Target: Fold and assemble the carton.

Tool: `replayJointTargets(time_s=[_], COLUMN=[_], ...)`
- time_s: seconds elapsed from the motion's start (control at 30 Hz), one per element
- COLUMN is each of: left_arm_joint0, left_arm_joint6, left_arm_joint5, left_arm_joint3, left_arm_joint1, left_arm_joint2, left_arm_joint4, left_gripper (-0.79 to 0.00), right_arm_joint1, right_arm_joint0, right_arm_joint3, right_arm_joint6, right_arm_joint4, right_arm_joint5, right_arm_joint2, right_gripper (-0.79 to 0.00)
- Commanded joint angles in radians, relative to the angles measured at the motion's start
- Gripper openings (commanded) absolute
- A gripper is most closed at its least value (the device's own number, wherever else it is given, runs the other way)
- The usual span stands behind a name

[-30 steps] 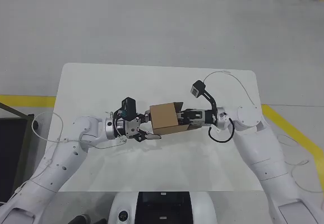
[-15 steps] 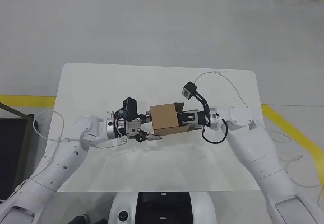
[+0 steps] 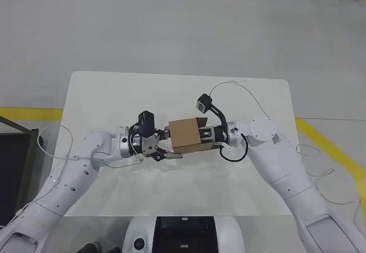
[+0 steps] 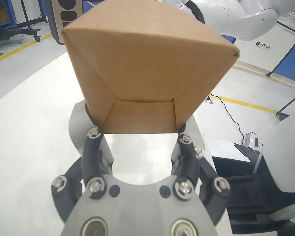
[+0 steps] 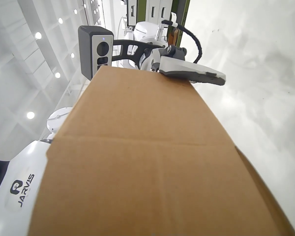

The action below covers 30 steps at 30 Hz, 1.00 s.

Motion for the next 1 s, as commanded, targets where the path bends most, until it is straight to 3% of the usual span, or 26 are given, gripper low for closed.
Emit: replayJointTargets(time_s=[0.0,0.3,0.7,0.87,0.97], left_arm_joint0=[0.001,0.003,0.009,0.012,0.011], left_arm_joint6=[0.003,0.008,0.033,0.045,0.052], left_arm_joint5=[0.000,0.000,0.000,0.000,0.000], left_arm_joint3=[-0.001,0.001,0.017,0.032,0.040], left_arm_joint1=[0.001,0.005,0.007,0.007,0.006], left_arm_joint2=[-0.001,-0.003,-0.023,-0.038,-0.047], left_arm_joint4=[0.001,0.003,0.001,0.004,0.007], left_gripper=[-0.477,-0.471,-0.474,-0.480,-0.480], right_arm_joint1=[-0.002,0.000,0.060,0.090,0.106], right_arm_joint0=[0.005,0.015,-0.085,-0.159,-0.211], right_arm_joint3=[0.006,0.018,-0.103,-0.192,-0.250], right_arm_joint6=[-0.003,-0.018,-0.067,-0.104,-0.138], right_arm_joint4=[0.001,-0.001,-0.068,-0.080,-0.085], right_arm_joint5=[-0.002,-0.013,0.068,0.142,0.167], right_arm_joint2=[-0.007,0.003,0.173,0.280,0.347], right_gripper=[-0.785,-0.785,-0.785,-0.520,-0.477])
